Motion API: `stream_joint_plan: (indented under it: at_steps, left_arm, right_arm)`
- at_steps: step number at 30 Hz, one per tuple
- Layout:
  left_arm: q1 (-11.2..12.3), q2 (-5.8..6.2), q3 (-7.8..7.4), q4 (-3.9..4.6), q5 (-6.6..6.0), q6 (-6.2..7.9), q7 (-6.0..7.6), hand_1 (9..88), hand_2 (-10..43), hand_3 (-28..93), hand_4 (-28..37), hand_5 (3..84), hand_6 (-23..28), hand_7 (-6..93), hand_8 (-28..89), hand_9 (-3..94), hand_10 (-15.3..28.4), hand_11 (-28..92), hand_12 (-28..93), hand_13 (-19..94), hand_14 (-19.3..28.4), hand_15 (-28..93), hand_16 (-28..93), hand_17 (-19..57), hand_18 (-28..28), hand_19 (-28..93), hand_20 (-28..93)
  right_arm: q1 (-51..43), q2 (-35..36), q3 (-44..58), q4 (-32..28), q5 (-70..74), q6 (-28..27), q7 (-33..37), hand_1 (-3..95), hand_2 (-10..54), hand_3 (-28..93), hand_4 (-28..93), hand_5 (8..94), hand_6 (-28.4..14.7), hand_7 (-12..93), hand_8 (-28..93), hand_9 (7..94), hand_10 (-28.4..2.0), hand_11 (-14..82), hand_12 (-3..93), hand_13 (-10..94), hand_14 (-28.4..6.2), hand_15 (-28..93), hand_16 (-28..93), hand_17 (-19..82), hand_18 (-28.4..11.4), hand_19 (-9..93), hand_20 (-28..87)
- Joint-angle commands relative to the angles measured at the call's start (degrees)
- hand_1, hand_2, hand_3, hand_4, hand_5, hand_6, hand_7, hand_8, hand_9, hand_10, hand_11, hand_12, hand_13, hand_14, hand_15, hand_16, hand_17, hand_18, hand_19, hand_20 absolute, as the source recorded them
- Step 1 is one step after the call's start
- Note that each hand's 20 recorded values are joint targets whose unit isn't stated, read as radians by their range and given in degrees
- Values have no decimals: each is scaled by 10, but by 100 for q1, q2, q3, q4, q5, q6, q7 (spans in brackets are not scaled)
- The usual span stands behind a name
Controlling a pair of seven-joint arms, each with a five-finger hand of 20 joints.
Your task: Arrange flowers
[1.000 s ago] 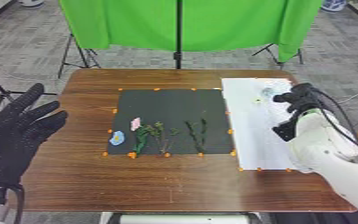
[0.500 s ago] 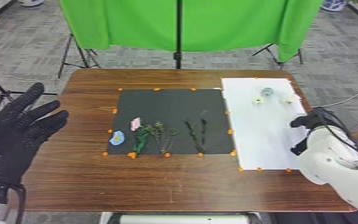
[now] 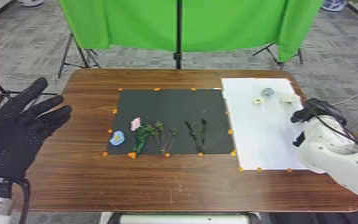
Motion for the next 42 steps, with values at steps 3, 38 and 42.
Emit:
stream_joint_plan:
  at_steps: [3,38,42]
  left_arm:
    - [120,-63,41,-48,10,-41,34,223,79,755,-266,280,62,169,-112,261,203,269,117,200,278,498,-87,-94,284,578,211]
    - [74,-189,32,-48,65,-56,-41,223,79,755,-268,284,64,165,-109,263,203,267,116,201,278,496,-87,-93,284,576,218]
    - [-102,-135,-17,-41,119,-162,-175,223,80,753,-269,284,64,164,-109,263,203,268,117,201,277,496,-87,-93,284,575,219]
  right_arm:
    - [157,-130,-388,99,-25,6,-57,373,-95,746,-282,474,31,150,-133,697,-163,178,130,765,-88,613,131,336,-221,893,-52]
    - [1426,-892,-2233,-983,-1333,2215,-873,558,-95,707,-283,845,30,199,21,937,-56,139,272,857,-22,541,199,370,-164,906,62]
    - [1834,-1663,-2634,-887,-1126,2139,-1130,558,-95,707,-283,845,30,199,23,937,-56,138,274,857,-22,543,199,369,-164,906,62]
